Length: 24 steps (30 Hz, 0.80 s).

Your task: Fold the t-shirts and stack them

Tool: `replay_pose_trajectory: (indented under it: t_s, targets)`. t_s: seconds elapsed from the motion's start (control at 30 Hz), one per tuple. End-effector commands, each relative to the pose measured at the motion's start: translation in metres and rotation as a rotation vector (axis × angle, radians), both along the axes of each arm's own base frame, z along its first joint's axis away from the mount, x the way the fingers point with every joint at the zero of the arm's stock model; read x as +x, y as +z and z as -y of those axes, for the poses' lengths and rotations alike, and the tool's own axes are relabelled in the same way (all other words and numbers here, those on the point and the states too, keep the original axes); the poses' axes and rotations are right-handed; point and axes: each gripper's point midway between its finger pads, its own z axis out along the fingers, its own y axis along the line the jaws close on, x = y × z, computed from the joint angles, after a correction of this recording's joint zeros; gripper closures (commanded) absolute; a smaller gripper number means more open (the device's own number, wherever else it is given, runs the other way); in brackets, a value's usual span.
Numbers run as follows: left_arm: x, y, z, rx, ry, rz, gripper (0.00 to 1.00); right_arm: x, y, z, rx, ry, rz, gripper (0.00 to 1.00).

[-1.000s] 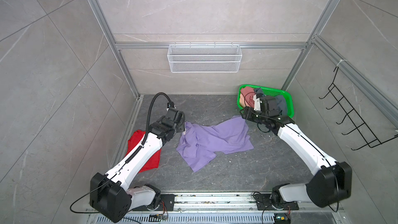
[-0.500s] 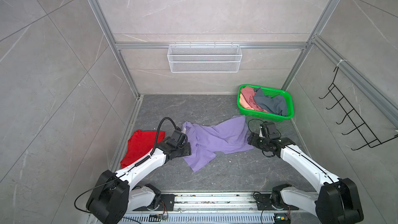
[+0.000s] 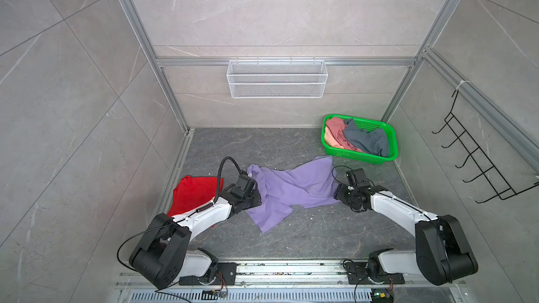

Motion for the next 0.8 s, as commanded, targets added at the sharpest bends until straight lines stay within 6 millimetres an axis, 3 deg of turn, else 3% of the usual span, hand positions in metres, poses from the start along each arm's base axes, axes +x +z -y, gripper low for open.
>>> replay_pose_trajectory:
  t_s: [0.0, 0.33, 0.37, 0.47, 0.57, 0.67, 0.77]
  targets:
    - [0.003, 0.000, 0.003, -0.022, 0.017, 0.020, 0.69, -0.003, -0.009, 0.004, -0.001, -0.041, -0.015, 0.31]
    - [0.006, 0.026, 0.003, -0.063, 0.007, 0.120, 0.78, 0.008, -0.030, -0.002, 0.013, -0.055, -0.050, 0.44]
    - [0.006, 0.030, 0.004, -0.071, 0.007, 0.132, 0.79, 0.008, -0.032, -0.003, 0.011, -0.058, -0.055, 0.48]
    - [0.005, 0.043, 0.002, -0.092, 0.010, 0.168, 0.81, 0.010, -0.031, -0.004, 0.001, -0.067, -0.052, 0.82]
    - [0.004, 0.060, 0.000, -0.108, 0.015, 0.204, 0.84, 0.014, -0.018, -0.001, -0.012, -0.077, -0.012, 1.00]
    - [0.002, 0.077, -0.005, -0.097, 0.012, 0.239, 0.85, 0.019, 0.007, 0.005, -0.038, -0.084, 0.051, 1.00]
    - [-0.002, 0.076, -0.013, -0.038, 0.008, 0.216, 0.82, 0.020, 0.032, 0.009, -0.045, -0.088, 0.106, 1.00]
